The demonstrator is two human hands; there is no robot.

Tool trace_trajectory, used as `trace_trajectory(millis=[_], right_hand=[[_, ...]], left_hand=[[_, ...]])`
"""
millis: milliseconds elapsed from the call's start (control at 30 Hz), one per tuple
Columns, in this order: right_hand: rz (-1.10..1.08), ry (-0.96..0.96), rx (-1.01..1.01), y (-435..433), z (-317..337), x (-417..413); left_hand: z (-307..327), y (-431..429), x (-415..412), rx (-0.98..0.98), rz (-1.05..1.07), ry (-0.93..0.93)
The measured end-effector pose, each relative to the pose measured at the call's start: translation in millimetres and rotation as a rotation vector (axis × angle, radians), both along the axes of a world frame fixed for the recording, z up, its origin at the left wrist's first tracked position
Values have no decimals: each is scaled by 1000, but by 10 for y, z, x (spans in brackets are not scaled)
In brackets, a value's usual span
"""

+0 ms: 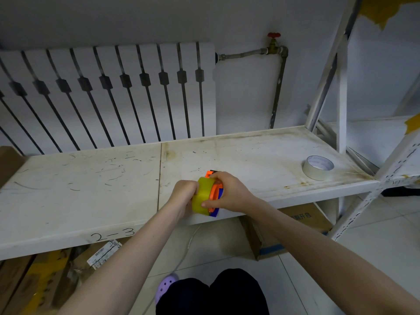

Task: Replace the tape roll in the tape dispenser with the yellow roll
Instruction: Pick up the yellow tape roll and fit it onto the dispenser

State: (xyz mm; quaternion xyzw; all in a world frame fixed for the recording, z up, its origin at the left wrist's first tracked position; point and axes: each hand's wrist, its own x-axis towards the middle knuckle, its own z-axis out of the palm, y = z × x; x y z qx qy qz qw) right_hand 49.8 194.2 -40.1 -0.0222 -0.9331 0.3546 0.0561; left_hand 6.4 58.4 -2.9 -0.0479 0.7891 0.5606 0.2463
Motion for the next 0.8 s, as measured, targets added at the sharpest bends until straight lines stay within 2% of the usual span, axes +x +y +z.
trace_trajectory(millis=[200, 300, 567, 800], right_hand=[[58, 173, 271, -62, -57, -21], [121, 245, 320, -44, -75, -19], [72, 42, 31, 0, -58, -71], [63, 20, 8, -18, -88, -75]], left_hand=[[83, 16, -27, 57, 11, -36], [95, 56, -25, 85, 40, -50], [118, 70, 64, 94, 45, -64], [68, 30, 21, 120, 13, -47]])
